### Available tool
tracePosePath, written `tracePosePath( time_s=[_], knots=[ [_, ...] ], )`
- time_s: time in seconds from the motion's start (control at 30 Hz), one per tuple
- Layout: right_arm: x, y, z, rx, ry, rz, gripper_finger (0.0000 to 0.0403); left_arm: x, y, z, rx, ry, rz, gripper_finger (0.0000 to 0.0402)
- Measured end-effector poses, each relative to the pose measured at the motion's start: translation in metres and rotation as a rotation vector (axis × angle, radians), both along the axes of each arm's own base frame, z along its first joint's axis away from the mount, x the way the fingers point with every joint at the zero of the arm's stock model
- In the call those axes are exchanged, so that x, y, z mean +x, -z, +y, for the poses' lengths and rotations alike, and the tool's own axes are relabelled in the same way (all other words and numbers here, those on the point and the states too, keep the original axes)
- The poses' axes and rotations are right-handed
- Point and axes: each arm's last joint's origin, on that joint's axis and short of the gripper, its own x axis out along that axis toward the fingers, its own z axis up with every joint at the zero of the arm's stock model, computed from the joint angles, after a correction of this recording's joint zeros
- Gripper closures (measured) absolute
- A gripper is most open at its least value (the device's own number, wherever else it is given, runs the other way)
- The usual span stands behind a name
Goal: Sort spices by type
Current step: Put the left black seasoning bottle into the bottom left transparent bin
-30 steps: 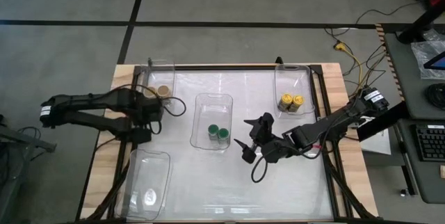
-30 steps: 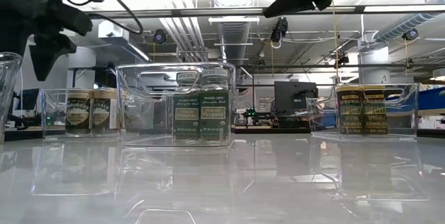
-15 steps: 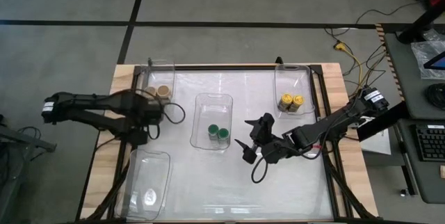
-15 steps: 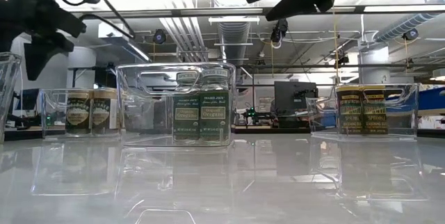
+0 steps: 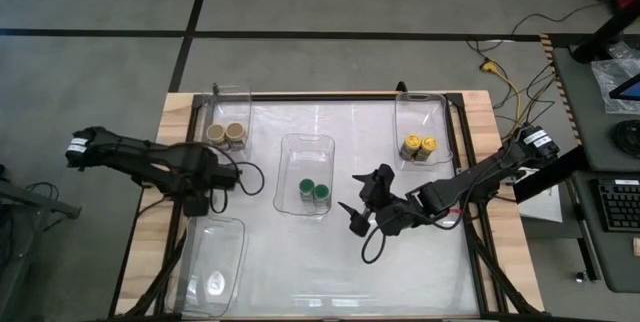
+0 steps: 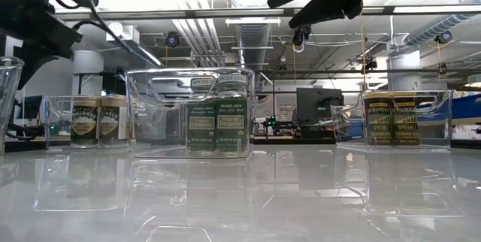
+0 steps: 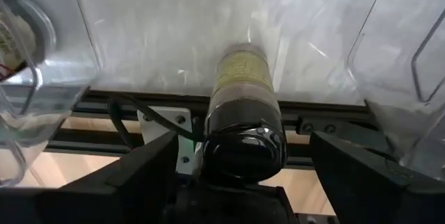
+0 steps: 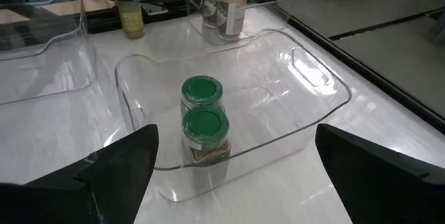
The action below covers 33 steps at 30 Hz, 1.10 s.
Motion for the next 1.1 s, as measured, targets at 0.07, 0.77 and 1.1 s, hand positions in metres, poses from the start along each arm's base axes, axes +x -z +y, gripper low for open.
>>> tracePosePath(
  time_s=[0.07,0.77,1.1],
  knots=[
    [0.0,0.001,0.0,0.009,-0.004,0.002,0.0024,-0.002,0.005,0.0,0.003,-0.01,0.019,0.0095],
    [-0.003,0.005,0.003,0.029,-0.003,0.001,0.0024,0.006,0.026,0.0,0.058,-0.04,0.113,0.0131],
    [-0.003,0.005,0.003,0.042,-0.021,0.009,0.0024,0.017,0.036,-0.001,0.081,-0.023,0.136,0.0205]
  ],
)
